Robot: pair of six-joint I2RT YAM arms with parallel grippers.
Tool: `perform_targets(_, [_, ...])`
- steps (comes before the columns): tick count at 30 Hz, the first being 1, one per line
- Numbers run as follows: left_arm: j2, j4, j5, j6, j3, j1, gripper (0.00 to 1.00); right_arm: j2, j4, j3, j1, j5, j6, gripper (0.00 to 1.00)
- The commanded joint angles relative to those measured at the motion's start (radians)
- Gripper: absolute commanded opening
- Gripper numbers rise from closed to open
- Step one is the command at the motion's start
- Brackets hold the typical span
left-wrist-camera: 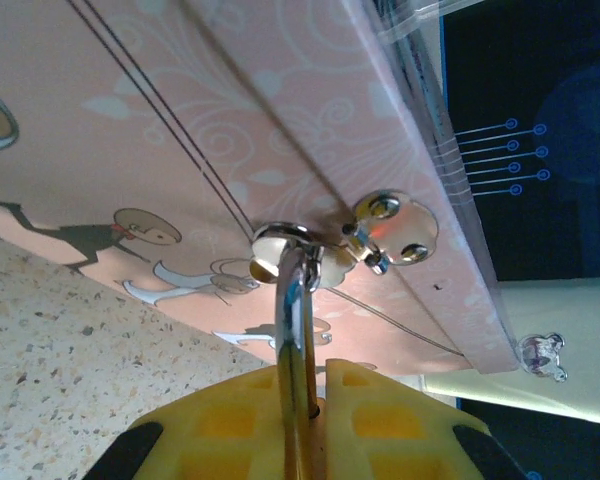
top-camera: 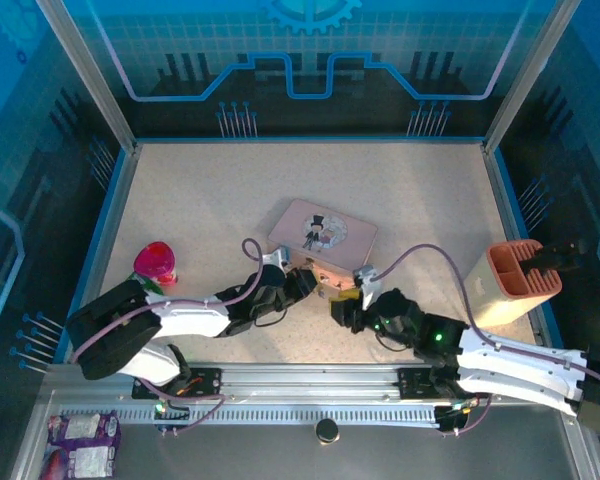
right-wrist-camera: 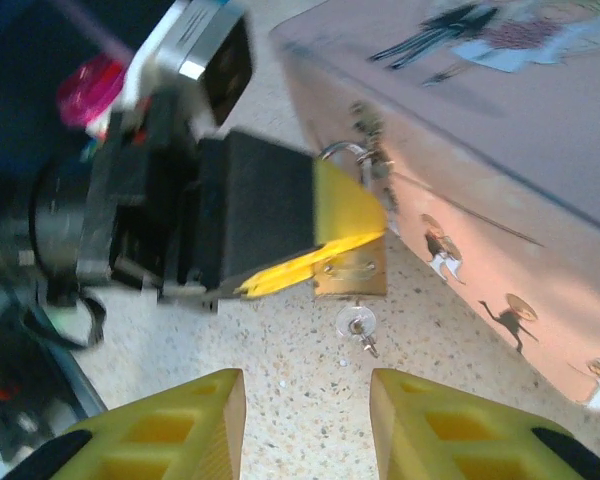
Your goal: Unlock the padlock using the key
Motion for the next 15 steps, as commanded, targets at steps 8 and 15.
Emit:
perform_targets(8, [-0.093,-0.018,-0.024,0.101,0.049,0.002,0.00,0.141,0.366,-0.082,0.157,0.260,-0.523,0.40])
perform_targets(15, [-0.087,-0.009,-0.006,0.089,0.051,0.001,0.00,0.252,0.456,-0.077,0.163,0.247,-0.603,0.40])
